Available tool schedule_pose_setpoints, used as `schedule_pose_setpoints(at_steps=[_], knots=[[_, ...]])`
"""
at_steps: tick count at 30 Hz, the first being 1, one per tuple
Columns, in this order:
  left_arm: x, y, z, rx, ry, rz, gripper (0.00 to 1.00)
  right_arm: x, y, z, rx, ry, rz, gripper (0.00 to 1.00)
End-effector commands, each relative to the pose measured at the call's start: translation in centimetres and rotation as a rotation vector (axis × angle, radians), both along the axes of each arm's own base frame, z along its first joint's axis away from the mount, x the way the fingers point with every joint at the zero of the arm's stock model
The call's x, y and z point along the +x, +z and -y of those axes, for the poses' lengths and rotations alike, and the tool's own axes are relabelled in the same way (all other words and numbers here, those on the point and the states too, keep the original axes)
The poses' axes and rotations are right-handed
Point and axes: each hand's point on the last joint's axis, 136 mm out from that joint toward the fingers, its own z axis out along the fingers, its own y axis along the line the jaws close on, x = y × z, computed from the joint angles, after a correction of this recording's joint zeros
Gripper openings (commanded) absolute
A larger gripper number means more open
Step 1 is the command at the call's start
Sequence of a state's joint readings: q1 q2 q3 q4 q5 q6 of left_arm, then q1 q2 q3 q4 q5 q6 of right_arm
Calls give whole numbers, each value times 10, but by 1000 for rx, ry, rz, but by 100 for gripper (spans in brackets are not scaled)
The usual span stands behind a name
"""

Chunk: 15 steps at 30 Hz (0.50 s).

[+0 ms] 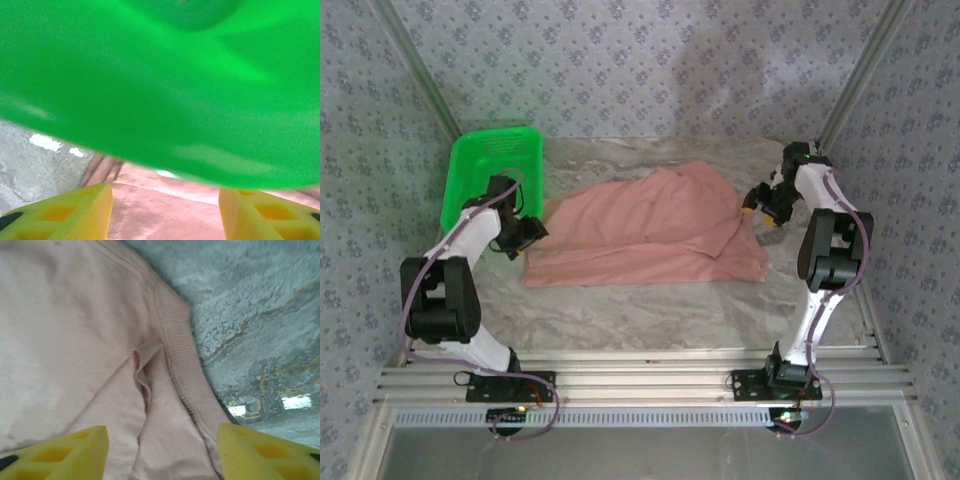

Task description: Fold and stack the t-shirts

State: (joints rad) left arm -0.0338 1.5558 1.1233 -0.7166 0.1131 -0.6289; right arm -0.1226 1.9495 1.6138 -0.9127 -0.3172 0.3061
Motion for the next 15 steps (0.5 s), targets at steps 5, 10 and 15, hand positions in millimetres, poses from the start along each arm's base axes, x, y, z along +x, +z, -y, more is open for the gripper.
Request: schedule_pose_setpoints(at_steps=[5,10,15], knots=[[-50,69,38,-101,-32,147,66,-73,59,-56,178,-35,111,61],[-35,55,93,-230,-122,196,63,-74,-1,-87,373,-100,50,38],[-11,47,145,-298,-264,212,61,-72,-33,-115,403,-79,-47,35]])
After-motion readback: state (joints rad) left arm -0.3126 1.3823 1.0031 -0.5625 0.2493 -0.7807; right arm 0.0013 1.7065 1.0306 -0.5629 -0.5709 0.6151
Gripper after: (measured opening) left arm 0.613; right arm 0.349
